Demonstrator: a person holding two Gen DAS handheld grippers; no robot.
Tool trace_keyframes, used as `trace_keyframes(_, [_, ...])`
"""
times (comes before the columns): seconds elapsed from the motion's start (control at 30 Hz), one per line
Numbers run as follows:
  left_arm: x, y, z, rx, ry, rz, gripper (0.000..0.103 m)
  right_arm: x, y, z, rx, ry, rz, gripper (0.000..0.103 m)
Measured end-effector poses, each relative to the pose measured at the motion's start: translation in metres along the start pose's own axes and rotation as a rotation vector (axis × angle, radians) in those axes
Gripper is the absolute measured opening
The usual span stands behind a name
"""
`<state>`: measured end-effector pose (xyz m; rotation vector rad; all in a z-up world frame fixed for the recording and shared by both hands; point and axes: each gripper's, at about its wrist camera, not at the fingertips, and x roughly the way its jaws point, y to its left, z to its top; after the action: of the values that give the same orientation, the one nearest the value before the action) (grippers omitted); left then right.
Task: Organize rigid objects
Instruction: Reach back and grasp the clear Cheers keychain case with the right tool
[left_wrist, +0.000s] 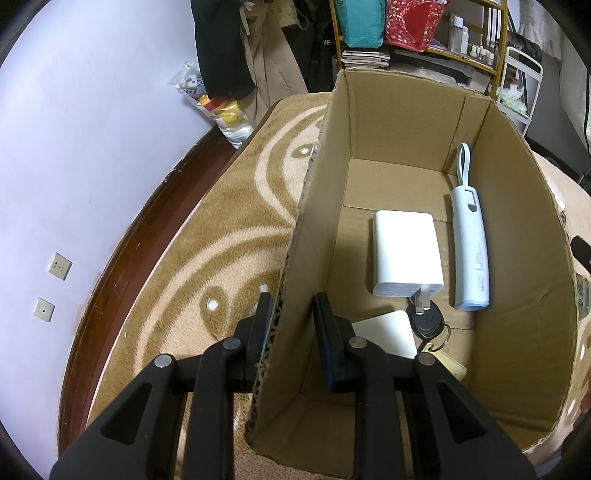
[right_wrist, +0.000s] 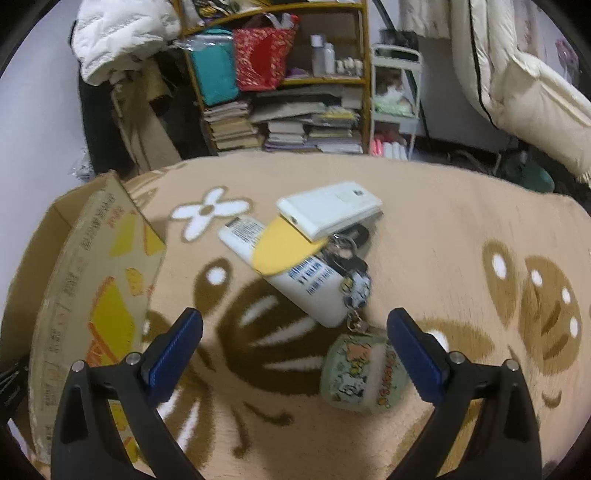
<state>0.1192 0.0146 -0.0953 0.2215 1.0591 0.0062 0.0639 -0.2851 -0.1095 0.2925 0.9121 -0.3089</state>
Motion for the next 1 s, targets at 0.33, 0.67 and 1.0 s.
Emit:
trace_keyframes(0.33, [0.0,0.0,0.0,0.003,0.0,0.003,0.022,0.02,-0.018,-0.01,0.042,0.087,-0.068,0.101])
trace_keyframes(0.67, [0.0,0.0,0.0,0.003,0.0,0.002,0.022,0.033,-0.025,-0.016,0.063,0.154,-0.115,0.081])
trace_keyframes(1.0, [0.0,0.0,0.0,0.003,0.0,0.003,0.022,0.035,-0.028,-0.02,0.052,0.17,-0.142,0.061])
